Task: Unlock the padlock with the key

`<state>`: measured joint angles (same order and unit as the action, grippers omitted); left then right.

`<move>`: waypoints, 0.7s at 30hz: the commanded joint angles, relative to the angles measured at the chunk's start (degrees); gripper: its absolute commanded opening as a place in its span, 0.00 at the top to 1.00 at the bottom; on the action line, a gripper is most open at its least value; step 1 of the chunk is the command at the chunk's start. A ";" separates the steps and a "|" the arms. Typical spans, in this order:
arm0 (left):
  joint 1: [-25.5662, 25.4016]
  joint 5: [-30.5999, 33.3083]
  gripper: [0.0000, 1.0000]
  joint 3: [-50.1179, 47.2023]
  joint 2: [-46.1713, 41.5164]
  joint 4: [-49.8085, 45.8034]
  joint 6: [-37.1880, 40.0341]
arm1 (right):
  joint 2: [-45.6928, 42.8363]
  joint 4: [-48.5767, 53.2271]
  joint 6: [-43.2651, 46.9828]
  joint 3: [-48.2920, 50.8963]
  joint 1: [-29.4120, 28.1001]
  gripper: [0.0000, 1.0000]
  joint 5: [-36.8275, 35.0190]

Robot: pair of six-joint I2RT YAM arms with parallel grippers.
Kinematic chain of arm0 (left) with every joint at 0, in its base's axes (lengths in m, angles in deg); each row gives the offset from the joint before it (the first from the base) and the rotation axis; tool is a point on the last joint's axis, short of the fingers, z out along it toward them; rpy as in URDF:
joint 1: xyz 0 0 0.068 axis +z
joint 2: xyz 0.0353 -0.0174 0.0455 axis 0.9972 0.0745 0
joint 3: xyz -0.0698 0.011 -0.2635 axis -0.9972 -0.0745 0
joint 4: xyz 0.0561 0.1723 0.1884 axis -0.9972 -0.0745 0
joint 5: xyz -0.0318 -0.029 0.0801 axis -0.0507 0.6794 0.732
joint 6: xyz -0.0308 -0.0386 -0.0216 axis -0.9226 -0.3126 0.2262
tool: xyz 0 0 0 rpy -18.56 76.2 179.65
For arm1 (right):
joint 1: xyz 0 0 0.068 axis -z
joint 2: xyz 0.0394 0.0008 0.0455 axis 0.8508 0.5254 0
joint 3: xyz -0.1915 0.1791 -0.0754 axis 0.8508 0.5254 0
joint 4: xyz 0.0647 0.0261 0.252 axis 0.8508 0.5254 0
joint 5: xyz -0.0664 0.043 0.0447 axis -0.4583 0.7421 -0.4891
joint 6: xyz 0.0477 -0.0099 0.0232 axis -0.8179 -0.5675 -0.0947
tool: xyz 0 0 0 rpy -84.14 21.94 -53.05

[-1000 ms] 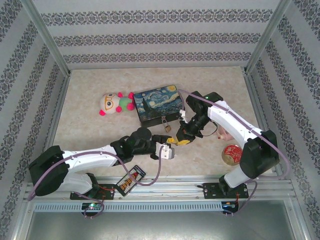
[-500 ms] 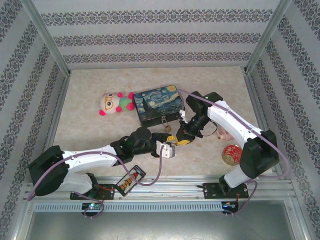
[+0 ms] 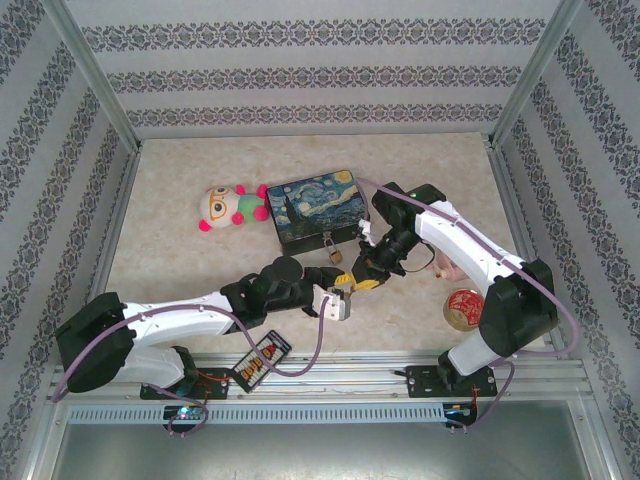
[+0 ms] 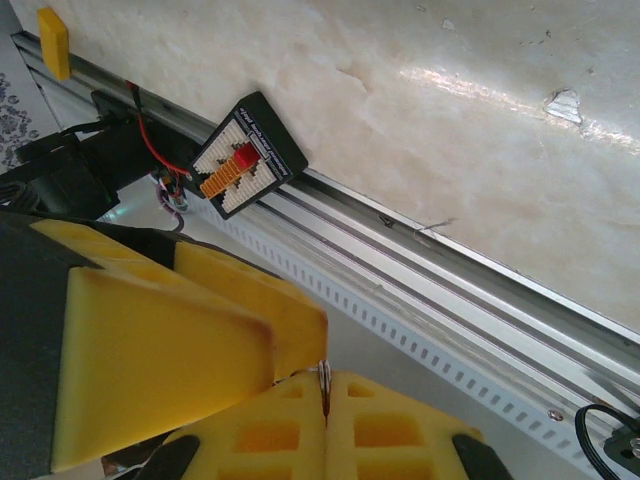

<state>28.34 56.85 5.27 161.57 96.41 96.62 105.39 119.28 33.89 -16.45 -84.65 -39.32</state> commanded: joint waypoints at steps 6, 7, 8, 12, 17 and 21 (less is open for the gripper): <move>-1.54 2.83 0.60 -0.75 -2.98 -1.23 2.21 | 0.33 1.15 0.54 -0.17 1.10 1.00 1.21; -1.73 3.53 0.60 -1.40 -3.36 -0.58 2.13 | 0.24 1.07 0.45 -0.08 1.12 1.00 1.41; -2.08 4.10 0.61 -1.97 -3.75 0.23 2.13 | 0.24 1.02 0.28 0.01 1.20 1.00 1.64; -3.66 3.85 0.61 -2.72 -5.49 0.17 2.21 | 0.15 0.86 -0.07 0.28 1.45 1.00 2.12; -4.58 4.87 0.60 -2.46 -5.05 0.07 -0.48 | 0.07 -0.14 -0.74 0.68 1.73 1.00 2.53; -4.58 6.45 0.60 -3.78 -4.24 5.83 -11.53 | -0.91 -1.86 -1.86 1.11 2.08 1.00 1.85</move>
<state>24.54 61.86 2.58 157.13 97.66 93.43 105.53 118.41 33.19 -16.31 -83.14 -38.19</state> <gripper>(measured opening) 0.399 0.057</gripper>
